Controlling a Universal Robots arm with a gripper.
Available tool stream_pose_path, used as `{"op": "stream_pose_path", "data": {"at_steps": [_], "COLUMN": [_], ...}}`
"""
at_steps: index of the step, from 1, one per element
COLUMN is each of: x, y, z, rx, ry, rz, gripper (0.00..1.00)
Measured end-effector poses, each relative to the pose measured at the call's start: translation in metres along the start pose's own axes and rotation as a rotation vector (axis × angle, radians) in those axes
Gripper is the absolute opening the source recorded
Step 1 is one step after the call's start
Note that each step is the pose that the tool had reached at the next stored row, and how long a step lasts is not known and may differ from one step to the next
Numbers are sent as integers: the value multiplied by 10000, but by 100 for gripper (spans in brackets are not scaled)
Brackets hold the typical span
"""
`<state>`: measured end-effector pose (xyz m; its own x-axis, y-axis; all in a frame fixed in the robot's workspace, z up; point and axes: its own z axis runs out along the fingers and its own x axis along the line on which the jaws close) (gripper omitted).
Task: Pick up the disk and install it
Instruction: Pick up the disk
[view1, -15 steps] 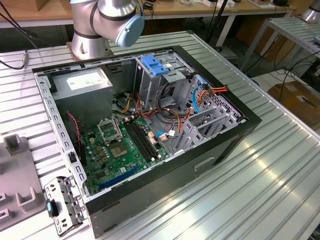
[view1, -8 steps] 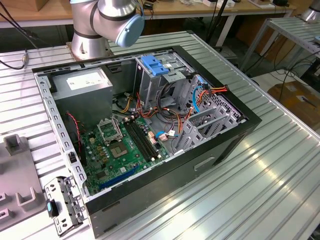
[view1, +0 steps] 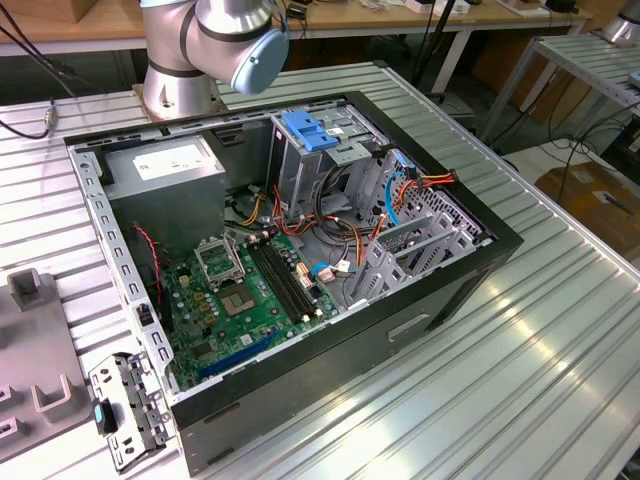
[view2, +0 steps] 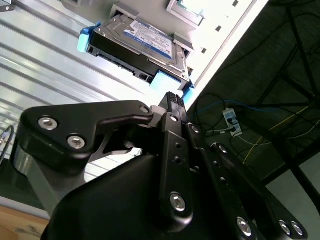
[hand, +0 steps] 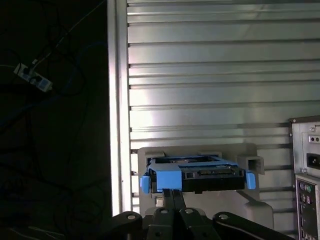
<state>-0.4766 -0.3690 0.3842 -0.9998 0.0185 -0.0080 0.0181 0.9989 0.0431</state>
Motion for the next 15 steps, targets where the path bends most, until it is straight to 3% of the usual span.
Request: {"op": "stream_pose_path", "data": {"at_steps": [3,15], "x": [0,0], "y": [0,0], "z": [0,0], "rx": [-3,-22], "ry": [18,119], "rz": [-413,-2765], "gripper": [11,11]}}
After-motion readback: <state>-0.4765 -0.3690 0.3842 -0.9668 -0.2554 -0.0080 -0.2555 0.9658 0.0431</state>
